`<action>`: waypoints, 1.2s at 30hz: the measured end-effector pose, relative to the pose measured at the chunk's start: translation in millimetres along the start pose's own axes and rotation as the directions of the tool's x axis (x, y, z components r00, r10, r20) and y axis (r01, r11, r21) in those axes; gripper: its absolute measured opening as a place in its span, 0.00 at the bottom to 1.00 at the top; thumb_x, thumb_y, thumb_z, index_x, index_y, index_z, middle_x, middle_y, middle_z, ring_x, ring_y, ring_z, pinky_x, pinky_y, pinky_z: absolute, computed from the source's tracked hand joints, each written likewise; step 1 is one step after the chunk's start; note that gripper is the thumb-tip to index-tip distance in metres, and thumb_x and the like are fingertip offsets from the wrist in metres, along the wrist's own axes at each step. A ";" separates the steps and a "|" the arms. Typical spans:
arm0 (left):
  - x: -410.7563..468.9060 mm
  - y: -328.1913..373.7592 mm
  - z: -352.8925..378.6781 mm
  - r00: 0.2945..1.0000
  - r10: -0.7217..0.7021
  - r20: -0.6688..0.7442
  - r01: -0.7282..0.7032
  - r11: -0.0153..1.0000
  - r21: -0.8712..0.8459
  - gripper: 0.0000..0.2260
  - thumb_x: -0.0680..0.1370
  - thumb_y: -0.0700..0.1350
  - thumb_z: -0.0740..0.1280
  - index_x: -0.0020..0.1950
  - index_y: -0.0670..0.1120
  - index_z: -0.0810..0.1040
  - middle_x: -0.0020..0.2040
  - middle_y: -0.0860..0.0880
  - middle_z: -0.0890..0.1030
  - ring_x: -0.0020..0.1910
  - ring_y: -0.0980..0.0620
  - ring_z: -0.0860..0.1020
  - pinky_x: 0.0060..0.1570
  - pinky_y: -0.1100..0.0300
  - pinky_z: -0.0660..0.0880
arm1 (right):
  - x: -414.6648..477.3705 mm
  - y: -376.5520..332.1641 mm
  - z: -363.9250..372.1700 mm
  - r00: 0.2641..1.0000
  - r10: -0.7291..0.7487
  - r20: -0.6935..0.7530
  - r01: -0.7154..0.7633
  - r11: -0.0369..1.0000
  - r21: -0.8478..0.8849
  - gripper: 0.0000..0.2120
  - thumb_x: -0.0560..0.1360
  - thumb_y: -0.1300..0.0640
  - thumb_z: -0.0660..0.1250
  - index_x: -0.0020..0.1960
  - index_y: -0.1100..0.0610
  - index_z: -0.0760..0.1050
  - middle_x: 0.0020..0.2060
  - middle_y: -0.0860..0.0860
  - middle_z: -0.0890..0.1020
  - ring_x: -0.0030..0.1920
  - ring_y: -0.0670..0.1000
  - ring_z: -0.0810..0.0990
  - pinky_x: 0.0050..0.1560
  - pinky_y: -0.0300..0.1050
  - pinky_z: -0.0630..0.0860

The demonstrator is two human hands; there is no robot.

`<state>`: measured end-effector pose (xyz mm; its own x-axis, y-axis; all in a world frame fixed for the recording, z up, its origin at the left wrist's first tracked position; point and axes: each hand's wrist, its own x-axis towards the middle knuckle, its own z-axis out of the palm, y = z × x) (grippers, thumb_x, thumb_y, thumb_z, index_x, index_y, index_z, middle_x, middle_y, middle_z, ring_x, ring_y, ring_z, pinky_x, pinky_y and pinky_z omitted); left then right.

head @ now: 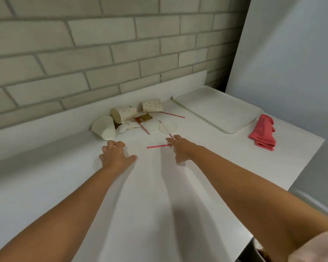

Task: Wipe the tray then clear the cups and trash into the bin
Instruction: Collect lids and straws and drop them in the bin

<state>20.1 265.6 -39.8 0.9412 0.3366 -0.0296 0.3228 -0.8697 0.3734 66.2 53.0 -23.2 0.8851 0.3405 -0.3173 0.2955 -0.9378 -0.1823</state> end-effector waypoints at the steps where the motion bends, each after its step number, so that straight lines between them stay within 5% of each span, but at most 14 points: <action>1: 3.4 -6.9 -4.0 0.998 -0.039 0.046 0.037 0.998 0.043 0.31 0.70 0.60 0.69 0.68 0.49 0.66 0.68 0.46 0.63 0.68 0.44 0.61 0.63 0.51 0.63 | 5.0 -2.3 -1.3 1.000 0.014 0.014 -0.014 1.000 -0.009 0.43 0.69 0.65 0.68 0.77 0.50 0.49 0.71 0.54 0.57 0.69 0.57 0.65 0.58 0.50 0.73; 4: 11.4 -20.7 -10.3 0.983 -0.093 0.159 0.071 0.988 0.139 0.39 0.68 0.65 0.68 0.72 0.48 0.60 0.69 0.44 0.62 0.69 0.43 0.59 0.63 0.49 0.64 | 14.8 -6.5 -5.2 0.995 0.072 0.065 -0.069 0.997 -0.045 0.40 0.69 0.63 0.68 0.75 0.49 0.53 0.65 0.55 0.62 0.65 0.57 0.67 0.55 0.50 0.73; 6: 14.6 -23.6 -12.9 0.978 -0.073 0.194 0.040 0.985 0.169 0.40 0.68 0.65 0.68 0.72 0.47 0.59 0.69 0.44 0.61 0.70 0.43 0.59 0.63 0.49 0.65 | 22.6 -7.1 -6.9 0.994 0.099 0.043 -0.097 0.994 -0.059 0.29 0.70 0.62 0.67 0.69 0.51 0.63 0.62 0.55 0.66 0.61 0.56 0.69 0.55 0.49 0.74; 7: 16.3 -24.3 -14.2 0.976 -0.059 0.208 0.023 0.985 0.169 0.40 0.69 0.65 0.68 0.73 0.46 0.59 0.69 0.45 0.60 0.70 0.43 0.59 0.63 0.49 0.65 | 27.3 -7.3 -7.8 0.993 0.118 -0.005 -0.118 0.992 -0.047 0.22 0.70 0.61 0.66 0.63 0.54 0.67 0.60 0.54 0.69 0.60 0.56 0.70 0.55 0.48 0.74; 10: 21.0 -21.1 -19.0 0.967 -0.053 0.247 0.015 0.988 0.154 0.41 0.68 0.63 0.70 0.73 0.45 0.60 0.69 0.44 0.59 0.70 0.43 0.58 0.62 0.51 0.66 | 44.0 -7.0 -10.5 0.959 0.209 -0.194 -0.195 0.977 0.087 0.19 0.72 0.62 0.65 0.63 0.58 0.73 0.60 0.54 0.73 0.63 0.55 0.69 0.56 0.48 0.75; 18: 29.6 -11.9 -19.4 0.952 -0.158 0.260 0.168 0.986 -0.015 0.45 0.64 0.58 0.77 0.70 0.40 0.59 0.68 0.43 0.57 0.68 0.44 0.63 0.62 0.53 0.68 | 84.4 -2.6 -16.0 0.951 0.153 -0.269 -0.116 0.982 0.150 0.31 0.74 0.50 0.66 0.73 0.51 0.58 0.66 0.55 0.66 0.67 0.57 0.65 0.64 0.52 0.67; 21: 31.9 -9.4 -15.3 0.957 -0.149 0.251 0.191 0.969 -0.154 0.47 0.64 0.54 0.78 0.72 0.40 0.54 0.69 0.44 0.57 0.68 0.45 0.65 0.62 0.55 0.68 | 92.7 -1.3 -9.9 0.950 0.147 -0.277 -0.142 0.989 0.038 0.27 0.77 0.48 0.61 0.72 0.51 0.58 0.65 0.55 0.70 0.65 0.57 0.67 0.63 0.52 0.67; 27: 45.1 3.1 -11.2 0.962 -0.136 0.237 0.219 0.901 -0.374 0.27 0.73 0.46 0.71 0.68 0.44 0.64 0.64 0.44 0.70 0.62 0.45 0.70 0.57 0.56 0.69 | 98.5 -0.9 -20.7 0.906 0.010 -0.423 -0.110 0.971 -0.212 0.13 0.78 0.62 0.56 0.62 0.58 0.70 0.54 0.54 0.77 0.54 0.55 0.77 0.56 0.47 0.70; 31: 55.0 13.5 -6.2 0.984 -0.099 0.148 0.167 0.803 -0.572 0.09 0.77 0.41 0.66 0.56 0.45 0.72 0.55 0.45 0.74 0.50 0.48 0.71 0.49 0.58 0.68 | 97.8 -2.2 -41.8 0.813 -0.088 -0.576 -0.074 0.965 -0.251 0.13 0.77 0.65 0.58 0.60 0.61 0.71 0.54 0.55 0.78 0.53 0.56 0.78 0.53 0.48 0.71; 34: 61.3 22.6 -4.7 0.986 -0.113 0.124 0.167 0.717 -0.677 0.04 0.79 0.41 0.62 0.53 0.44 0.72 0.52 0.44 0.75 0.49 0.47 0.71 0.48 0.57 0.67 | 99.4 -13.2 -59.7 0.736 -0.069 -0.673 0.079 0.997 -0.017 0.12 0.78 0.67 0.55 0.59 0.63 0.73 0.53 0.58 0.79 0.51 0.58 0.78 0.47 0.47 0.71; 36: 63.5 30.4 -4.3 0.978 -0.140 0.158 0.211 0.639 -0.740 0.07 0.80 0.42 0.59 0.56 0.43 0.72 0.52 0.44 0.74 0.50 0.46 0.72 0.48 0.55 0.70 | 97.3 -28.0 -66.2 0.753 -0.040 -0.656 0.261 0.935 0.242 0.13 0.79 0.66 0.54 0.57 0.65 0.75 0.52 0.60 0.80 0.51 0.59 0.78 0.48 0.47 0.72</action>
<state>89.2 262.1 -26.3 0.8905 0.3940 -0.2275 0.3308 -0.2176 0.9183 167.9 107.9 12.7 0.8910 0.2499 0.3791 0.4198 -0.7715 -0.4780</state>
